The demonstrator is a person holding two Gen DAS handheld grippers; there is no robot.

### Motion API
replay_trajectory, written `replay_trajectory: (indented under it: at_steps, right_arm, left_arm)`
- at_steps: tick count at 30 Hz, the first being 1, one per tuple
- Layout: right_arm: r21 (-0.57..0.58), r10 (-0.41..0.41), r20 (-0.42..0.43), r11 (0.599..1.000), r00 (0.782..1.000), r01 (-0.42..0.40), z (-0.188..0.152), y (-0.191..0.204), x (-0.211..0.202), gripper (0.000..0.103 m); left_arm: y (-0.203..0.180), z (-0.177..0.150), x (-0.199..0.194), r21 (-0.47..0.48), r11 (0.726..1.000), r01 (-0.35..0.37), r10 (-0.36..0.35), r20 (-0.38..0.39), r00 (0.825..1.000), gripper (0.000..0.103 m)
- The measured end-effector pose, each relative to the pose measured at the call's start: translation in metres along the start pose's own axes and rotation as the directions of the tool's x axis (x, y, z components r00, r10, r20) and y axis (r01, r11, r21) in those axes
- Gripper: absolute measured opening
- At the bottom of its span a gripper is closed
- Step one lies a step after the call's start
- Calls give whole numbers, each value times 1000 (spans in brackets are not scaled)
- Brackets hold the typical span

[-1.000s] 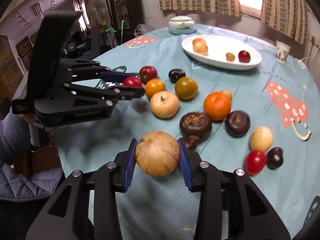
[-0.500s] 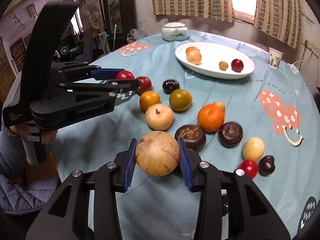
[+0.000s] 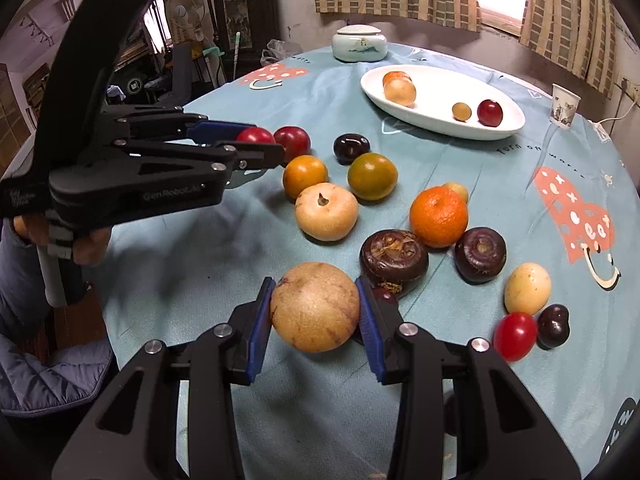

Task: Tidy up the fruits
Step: 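Carry both fruits onto the white plate and open both tools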

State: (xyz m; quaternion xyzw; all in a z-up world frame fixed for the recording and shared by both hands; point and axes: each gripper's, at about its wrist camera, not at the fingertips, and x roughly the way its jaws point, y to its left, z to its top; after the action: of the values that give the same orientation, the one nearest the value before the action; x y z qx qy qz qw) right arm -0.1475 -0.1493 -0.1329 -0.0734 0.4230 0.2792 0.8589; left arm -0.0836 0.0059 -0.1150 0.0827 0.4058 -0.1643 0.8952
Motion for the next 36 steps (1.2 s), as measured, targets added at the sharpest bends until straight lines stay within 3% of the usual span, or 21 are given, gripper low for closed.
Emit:
replay_trajectory:
  at_steps: [5,8,12,15,23,24,25,26,27,34,36]
  right_arm:
    - [-18,-65,63,998,996,67,42,-19,-14,41]
    - [9,-99,120,995,988,99,79,-42,-17,41]
    - [69,-155,132,987,979,147,125,-83,6,41]
    - [109,-178,95,980,979,168,148,-115,34,41]
    - [76,-229,24,971,973,226,175,-155,92,42]
    - [86,-227,21,971,974,225,176,-158,95,46]
    - [102,-249,26,964,968,245,176,-160,97,65]
    - [108,-266,42,959,963,260,177,-161,97,74]
    - [103,-277,50,957,959,271,178,-161,97,76]
    - [60,-282,45,958,958,279,164,-153,69,77]
    - [57,-283,47,958,958,280,154,-148,55,77]
  left_arm:
    - [3,57,3,14,1000,11,-12,44,999,33]
    - [3,106,25,-3,1000,-17,17,60,998,33]
    - [8,148,73,-60,997,-53,54,4,999,33]
    - [12,167,108,-63,994,-84,82,-41,996,33]
    - [24,194,162,-62,993,-105,98,-103,990,34]
    - [24,196,164,-60,994,-96,89,-106,990,40]
    - [23,197,165,-58,994,-94,88,-103,991,49]
    - [23,197,163,-61,992,-112,106,-86,991,57]
    - [23,197,161,-62,992,-110,105,-77,991,58]
    - [22,188,129,-83,994,-77,74,-44,996,57]
    - [17,178,111,-68,995,-66,65,-25,998,65]
